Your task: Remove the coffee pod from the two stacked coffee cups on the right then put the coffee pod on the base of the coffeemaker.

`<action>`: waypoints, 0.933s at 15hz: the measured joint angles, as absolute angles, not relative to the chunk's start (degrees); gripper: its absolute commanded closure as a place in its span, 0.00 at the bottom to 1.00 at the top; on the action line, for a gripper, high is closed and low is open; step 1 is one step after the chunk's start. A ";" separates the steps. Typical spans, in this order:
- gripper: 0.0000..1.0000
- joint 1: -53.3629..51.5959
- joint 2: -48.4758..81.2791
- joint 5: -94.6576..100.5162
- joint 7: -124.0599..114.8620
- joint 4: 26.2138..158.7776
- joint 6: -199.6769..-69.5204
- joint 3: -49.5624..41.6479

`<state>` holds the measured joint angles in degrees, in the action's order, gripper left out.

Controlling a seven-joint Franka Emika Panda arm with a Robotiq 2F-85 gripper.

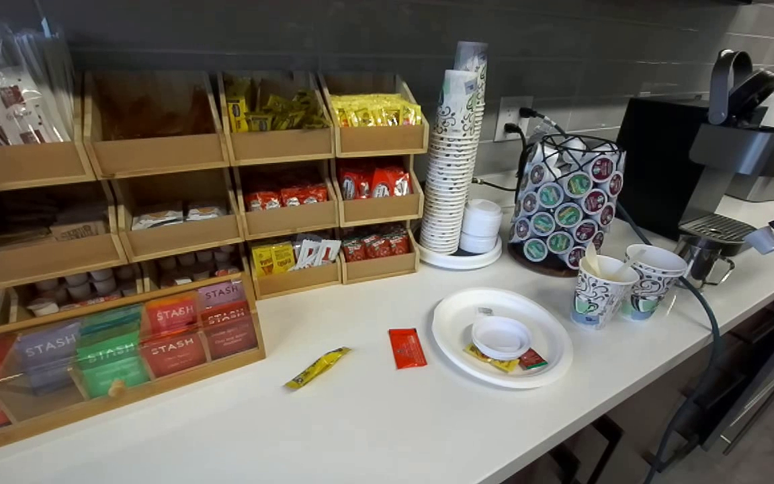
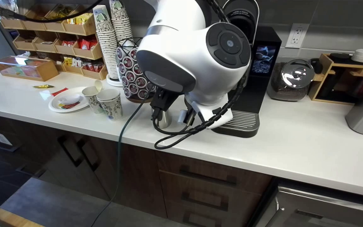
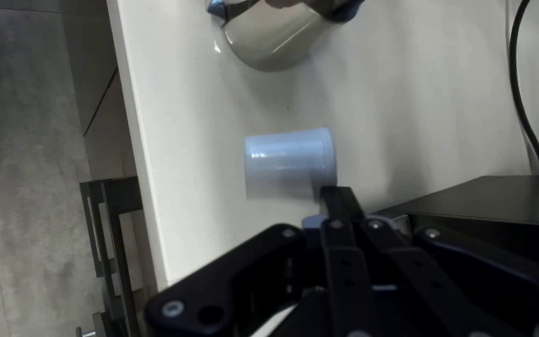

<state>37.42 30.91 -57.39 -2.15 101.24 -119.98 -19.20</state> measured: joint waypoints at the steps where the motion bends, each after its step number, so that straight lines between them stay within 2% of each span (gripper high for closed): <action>1: 1.00 37.45 30.93 -57.53 -2.18 101.24 -120.11 -19.20; 4: 1.00 38.36 31.40 -60.13 -3.14 101.24 -120.13 -19.04; 14: 1.00 44.66 34.08 -86.33 0.00 100.16 -121.42 -16.79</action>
<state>44.66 34.08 -86.33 0.00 100.16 -121.42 -16.79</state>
